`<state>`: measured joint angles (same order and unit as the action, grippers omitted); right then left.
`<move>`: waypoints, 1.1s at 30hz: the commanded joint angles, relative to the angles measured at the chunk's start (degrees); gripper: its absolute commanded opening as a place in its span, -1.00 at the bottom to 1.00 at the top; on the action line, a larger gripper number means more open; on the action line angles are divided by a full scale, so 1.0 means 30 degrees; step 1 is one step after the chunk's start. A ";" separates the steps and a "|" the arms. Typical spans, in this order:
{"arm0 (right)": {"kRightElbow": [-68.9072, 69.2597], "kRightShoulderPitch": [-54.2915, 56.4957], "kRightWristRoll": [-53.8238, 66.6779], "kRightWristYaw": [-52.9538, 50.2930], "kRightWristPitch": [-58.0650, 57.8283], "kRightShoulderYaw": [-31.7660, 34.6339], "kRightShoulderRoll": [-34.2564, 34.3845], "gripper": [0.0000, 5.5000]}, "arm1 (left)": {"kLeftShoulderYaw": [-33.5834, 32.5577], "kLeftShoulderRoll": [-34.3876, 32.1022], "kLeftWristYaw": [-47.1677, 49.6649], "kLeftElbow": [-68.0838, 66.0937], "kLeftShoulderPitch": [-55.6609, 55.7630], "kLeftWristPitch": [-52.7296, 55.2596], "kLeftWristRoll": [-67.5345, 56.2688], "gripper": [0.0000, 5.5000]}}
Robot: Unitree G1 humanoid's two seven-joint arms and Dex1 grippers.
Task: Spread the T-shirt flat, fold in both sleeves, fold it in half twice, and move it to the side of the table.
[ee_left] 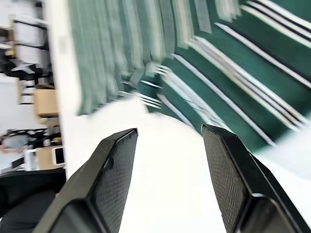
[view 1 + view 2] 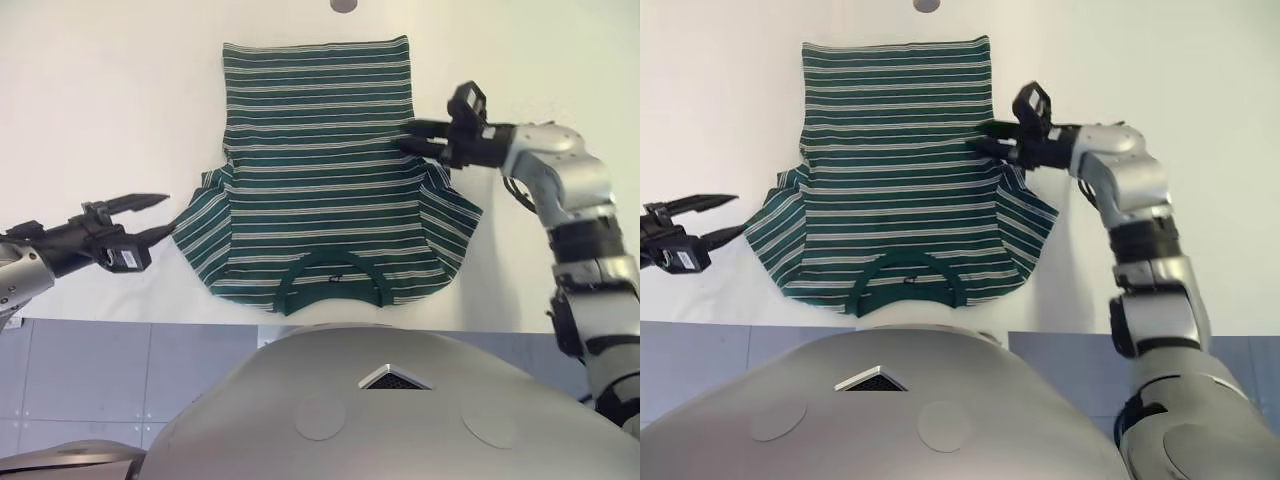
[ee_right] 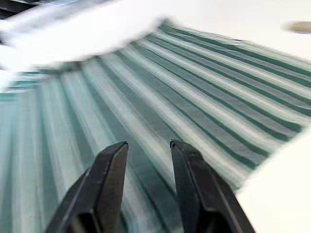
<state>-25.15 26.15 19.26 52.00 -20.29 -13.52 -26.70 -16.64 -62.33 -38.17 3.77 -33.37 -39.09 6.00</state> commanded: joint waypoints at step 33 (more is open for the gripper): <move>0.7572 -0.5473 0.1828 -0.5414 -0.1088 0.9603 -0.0275 -0.39 | 0.0105 1.2561 0.6195 0.6746 -0.2982 2.3542 -1.6523 -0.98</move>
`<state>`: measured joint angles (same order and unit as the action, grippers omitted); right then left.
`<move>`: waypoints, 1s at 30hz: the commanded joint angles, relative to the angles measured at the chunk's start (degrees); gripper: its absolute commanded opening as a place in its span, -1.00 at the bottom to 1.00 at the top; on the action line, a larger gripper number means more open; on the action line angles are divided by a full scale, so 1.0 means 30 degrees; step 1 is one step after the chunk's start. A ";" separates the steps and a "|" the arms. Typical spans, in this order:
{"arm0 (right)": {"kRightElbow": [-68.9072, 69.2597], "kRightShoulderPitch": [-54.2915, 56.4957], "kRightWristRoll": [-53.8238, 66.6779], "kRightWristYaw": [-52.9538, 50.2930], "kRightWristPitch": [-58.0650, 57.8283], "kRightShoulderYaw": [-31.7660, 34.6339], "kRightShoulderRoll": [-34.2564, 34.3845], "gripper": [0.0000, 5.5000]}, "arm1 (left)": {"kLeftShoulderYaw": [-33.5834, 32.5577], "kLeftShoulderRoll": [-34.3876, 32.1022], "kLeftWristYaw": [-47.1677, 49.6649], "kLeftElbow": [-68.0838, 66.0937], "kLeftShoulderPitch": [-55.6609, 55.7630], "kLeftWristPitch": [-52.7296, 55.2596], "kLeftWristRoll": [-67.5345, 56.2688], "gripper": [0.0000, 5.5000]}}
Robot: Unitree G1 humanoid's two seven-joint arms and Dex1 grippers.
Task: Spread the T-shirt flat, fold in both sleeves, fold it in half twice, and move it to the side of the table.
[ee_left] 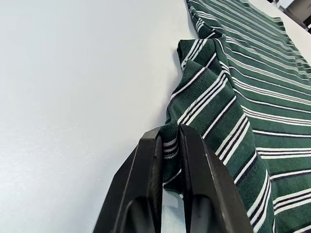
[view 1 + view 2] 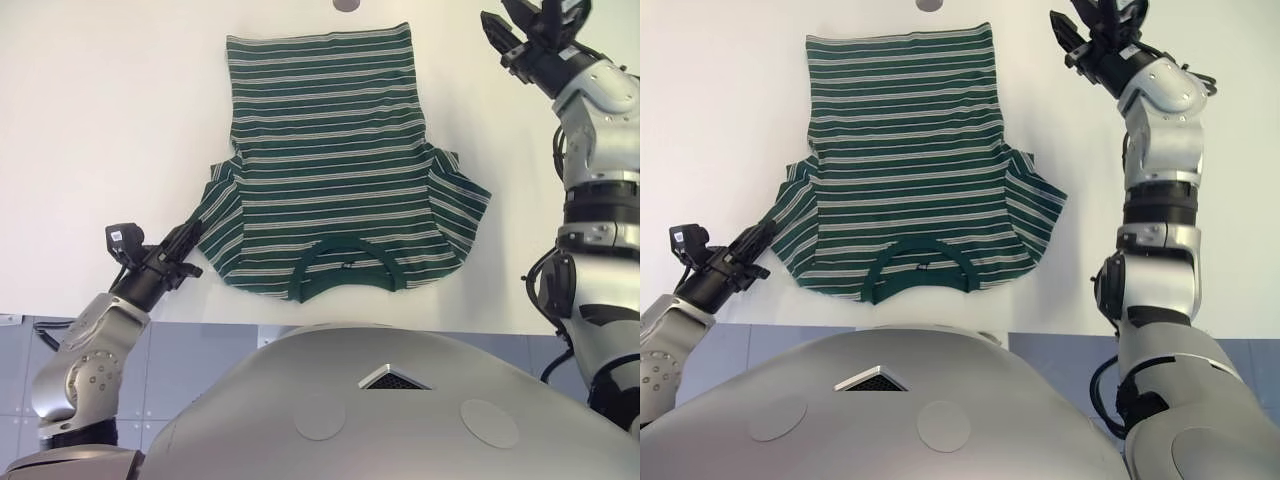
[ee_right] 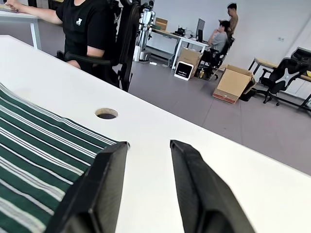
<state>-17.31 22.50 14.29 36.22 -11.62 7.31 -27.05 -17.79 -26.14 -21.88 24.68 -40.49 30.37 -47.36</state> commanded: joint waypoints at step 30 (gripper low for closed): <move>1.2357 -1.5798 0.9270 -0.3060 -1.0938 0.3883 0.2068 -0.93 | 0.6480 -0.0644 0.3768 0.9127 0.1321 0.3555 0.4841 -0.51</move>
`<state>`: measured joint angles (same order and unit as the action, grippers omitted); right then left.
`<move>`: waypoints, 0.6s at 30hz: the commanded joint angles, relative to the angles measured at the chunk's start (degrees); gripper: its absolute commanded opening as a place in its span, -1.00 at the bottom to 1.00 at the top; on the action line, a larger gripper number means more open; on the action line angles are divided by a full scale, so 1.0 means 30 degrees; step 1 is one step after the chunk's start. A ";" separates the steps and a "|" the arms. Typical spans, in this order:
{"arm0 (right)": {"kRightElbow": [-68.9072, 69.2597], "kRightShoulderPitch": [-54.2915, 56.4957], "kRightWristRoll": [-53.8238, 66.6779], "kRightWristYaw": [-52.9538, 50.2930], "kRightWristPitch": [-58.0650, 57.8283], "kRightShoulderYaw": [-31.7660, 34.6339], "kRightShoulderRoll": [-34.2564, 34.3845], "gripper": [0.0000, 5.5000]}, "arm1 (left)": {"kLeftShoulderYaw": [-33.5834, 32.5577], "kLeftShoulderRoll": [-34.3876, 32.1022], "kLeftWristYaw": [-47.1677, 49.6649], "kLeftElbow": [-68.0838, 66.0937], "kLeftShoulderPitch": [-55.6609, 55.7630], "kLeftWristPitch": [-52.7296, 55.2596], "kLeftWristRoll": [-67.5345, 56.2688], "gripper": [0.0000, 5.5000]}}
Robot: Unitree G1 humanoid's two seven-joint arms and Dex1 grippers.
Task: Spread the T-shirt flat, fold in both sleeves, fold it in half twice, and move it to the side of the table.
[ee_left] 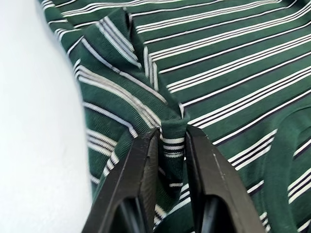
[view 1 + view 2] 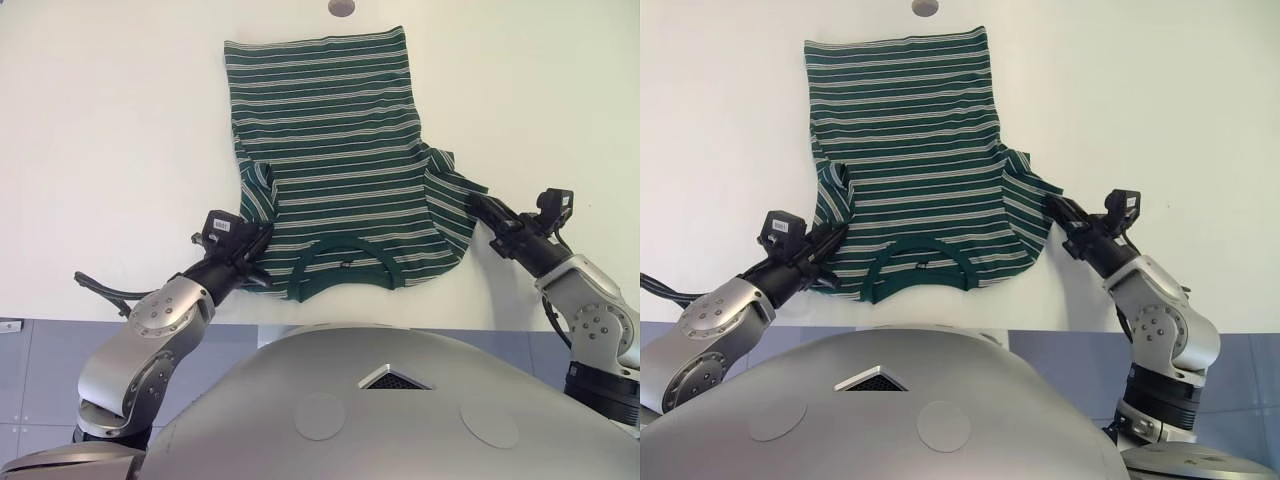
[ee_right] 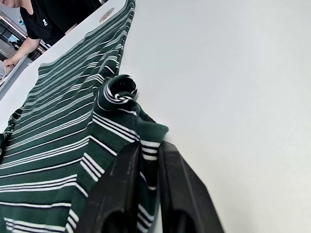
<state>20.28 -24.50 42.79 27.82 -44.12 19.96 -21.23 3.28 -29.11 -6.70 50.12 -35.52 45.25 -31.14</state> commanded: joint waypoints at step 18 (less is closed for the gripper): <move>0.4978 0.1523 -0.6637 0.3822 0.3498 -0.8842 -0.5373 -0.90 | -0.7337 -0.6435 -1.4707 -0.4794 -0.5131 -1.4852 0.6456 -0.04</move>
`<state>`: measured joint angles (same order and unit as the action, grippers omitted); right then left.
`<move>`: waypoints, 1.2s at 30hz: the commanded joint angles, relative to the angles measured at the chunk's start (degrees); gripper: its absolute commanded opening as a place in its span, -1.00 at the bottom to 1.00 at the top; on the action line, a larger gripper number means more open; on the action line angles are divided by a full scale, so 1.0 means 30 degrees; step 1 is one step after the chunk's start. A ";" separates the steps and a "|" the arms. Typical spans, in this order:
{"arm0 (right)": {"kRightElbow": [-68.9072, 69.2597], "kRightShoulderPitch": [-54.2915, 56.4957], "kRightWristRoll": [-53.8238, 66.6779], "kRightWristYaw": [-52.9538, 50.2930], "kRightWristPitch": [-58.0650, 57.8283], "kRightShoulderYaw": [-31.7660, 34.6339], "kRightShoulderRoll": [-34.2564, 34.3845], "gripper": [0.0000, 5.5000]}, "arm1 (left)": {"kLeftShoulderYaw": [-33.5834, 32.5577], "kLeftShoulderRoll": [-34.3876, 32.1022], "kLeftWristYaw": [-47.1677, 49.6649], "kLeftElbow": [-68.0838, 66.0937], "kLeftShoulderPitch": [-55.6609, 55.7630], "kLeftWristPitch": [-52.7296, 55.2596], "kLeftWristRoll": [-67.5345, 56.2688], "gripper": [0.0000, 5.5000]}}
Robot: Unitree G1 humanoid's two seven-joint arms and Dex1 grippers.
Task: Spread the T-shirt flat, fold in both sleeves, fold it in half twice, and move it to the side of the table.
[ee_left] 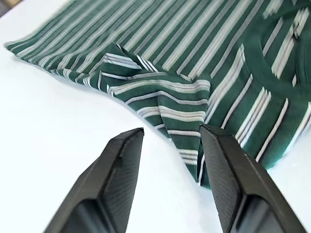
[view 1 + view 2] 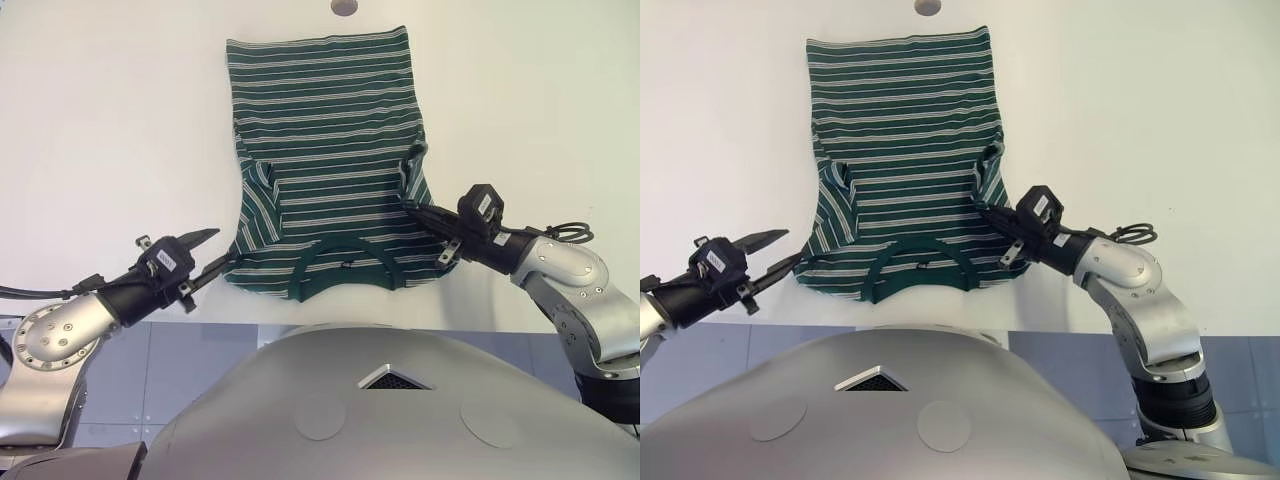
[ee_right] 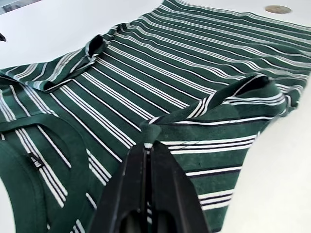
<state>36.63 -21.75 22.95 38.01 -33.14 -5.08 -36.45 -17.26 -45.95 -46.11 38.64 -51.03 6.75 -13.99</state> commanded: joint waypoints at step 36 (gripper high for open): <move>-0.9860 0.1509 -0.7308 0.9876 2.0540 -0.0234 -0.6102 -0.06 | 0.3686 -0.2016 -0.1194 -0.6826 0.3197 -1.1916 0.8855 -0.31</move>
<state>8.24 -18.21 1.99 67.91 28.08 -5.29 -53.53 -6.83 -51.92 -49.61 19.48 -41.83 -31.46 10.89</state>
